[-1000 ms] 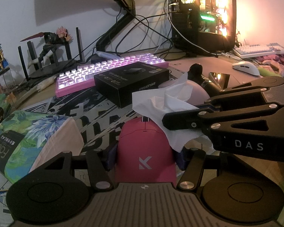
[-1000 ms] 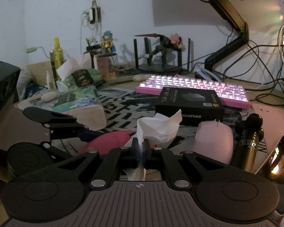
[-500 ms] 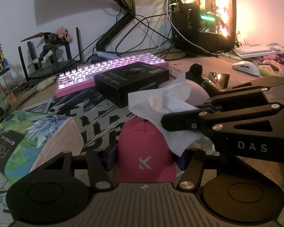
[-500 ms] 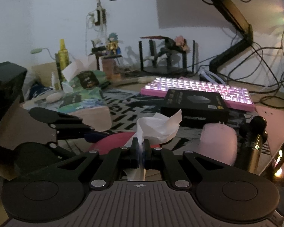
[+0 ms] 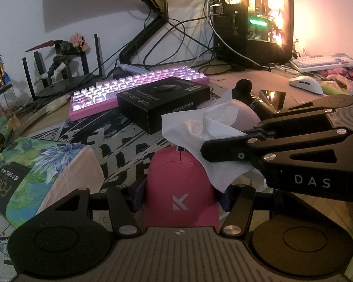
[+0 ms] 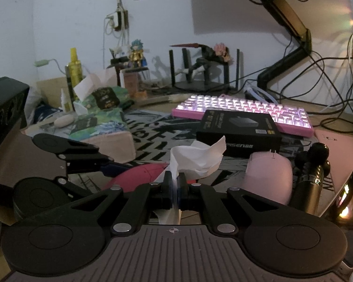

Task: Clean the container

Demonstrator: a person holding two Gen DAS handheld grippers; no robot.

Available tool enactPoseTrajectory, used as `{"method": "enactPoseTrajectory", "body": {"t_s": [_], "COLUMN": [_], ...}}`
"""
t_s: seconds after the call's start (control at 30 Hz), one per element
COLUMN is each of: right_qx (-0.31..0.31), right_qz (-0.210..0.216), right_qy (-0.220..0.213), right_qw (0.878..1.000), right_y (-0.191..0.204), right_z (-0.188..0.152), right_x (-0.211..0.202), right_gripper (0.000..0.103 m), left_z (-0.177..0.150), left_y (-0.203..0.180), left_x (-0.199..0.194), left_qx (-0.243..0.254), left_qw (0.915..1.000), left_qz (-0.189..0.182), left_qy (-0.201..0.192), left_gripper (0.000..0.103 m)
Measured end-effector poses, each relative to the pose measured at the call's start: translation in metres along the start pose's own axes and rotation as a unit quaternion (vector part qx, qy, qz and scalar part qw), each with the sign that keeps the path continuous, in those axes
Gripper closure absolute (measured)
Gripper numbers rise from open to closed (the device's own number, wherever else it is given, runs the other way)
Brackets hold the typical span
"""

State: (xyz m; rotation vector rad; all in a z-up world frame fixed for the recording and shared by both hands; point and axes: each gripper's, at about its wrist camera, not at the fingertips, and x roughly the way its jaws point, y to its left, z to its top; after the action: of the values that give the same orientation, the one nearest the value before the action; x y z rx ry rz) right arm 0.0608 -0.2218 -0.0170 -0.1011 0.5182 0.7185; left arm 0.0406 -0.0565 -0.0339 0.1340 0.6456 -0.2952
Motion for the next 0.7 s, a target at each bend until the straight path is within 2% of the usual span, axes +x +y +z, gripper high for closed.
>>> {"method": "enactPoseTrajectory", "body": {"t_s": [0.7], "right_qx": [-0.004], "right_qz": [0.006], "right_qy": [-0.002], "right_qw": [1.000], "right_y": [0.0023], "right_z": [0.0012], "right_x": [-0.0008], "right_gripper": [0.098], "left_z": [-0.0002], "left_y": [0.0004], "left_x": [0.0002], "left_qx": [0.000], "left_qw": [1.0000], "left_qz": [0.000], "left_qy": [0.000], "left_gripper": [0.044]}}
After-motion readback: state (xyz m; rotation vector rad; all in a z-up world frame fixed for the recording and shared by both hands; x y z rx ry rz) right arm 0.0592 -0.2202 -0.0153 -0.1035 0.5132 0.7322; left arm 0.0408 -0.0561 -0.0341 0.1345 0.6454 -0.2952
